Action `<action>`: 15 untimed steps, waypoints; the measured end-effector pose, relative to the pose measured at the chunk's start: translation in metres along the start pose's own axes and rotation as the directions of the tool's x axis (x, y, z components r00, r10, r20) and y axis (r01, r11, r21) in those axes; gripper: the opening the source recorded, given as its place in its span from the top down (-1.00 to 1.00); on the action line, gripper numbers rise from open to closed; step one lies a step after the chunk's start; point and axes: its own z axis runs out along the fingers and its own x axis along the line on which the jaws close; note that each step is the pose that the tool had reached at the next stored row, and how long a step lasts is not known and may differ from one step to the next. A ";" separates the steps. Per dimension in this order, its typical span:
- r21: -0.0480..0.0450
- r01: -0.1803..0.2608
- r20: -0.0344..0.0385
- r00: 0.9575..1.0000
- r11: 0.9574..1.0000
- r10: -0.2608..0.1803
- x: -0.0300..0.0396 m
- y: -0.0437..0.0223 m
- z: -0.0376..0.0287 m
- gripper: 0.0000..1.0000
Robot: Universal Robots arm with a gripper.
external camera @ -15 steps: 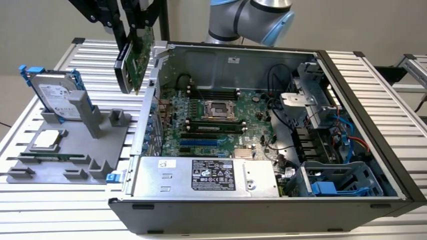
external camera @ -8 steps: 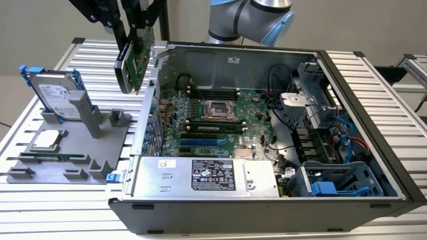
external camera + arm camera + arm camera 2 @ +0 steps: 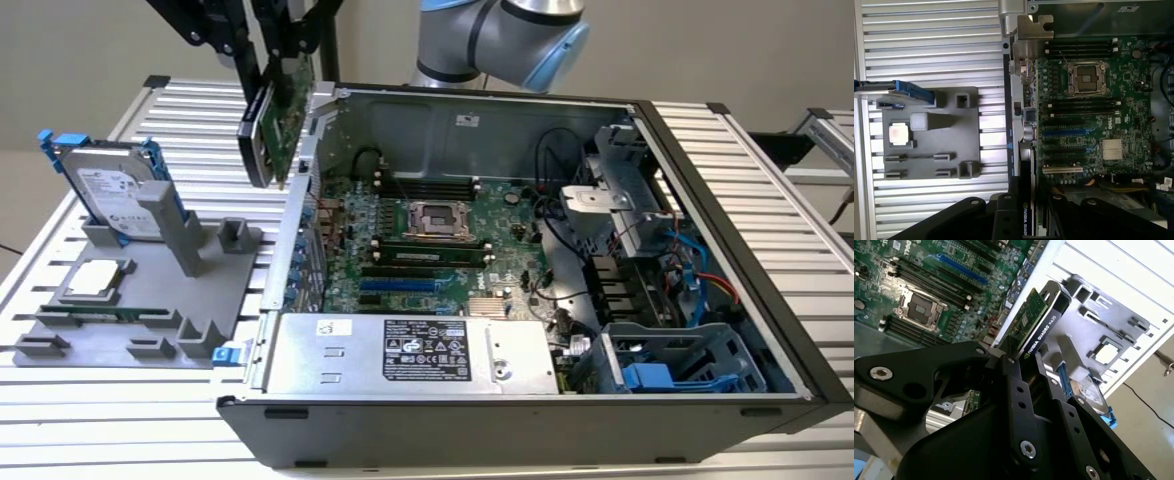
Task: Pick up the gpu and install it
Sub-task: 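Pick up the gpu and move the gpu toward the slot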
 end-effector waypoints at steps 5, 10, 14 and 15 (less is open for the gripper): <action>0.000 0.000 0.000 1.000 1.000 0.000 -0.0065 0.0005 0.0002 1.00; 0.000 0.000 0.000 1.000 1.000 0.000 -0.0136 0.0010 0.0003 1.00; 0.000 0.000 0.000 1.000 1.000 0.000 -0.0197 0.0014 0.0004 1.00; 0.000 0.000 0.000 1.000 1.000 0.000 -0.0214 0.0015 0.0005 1.00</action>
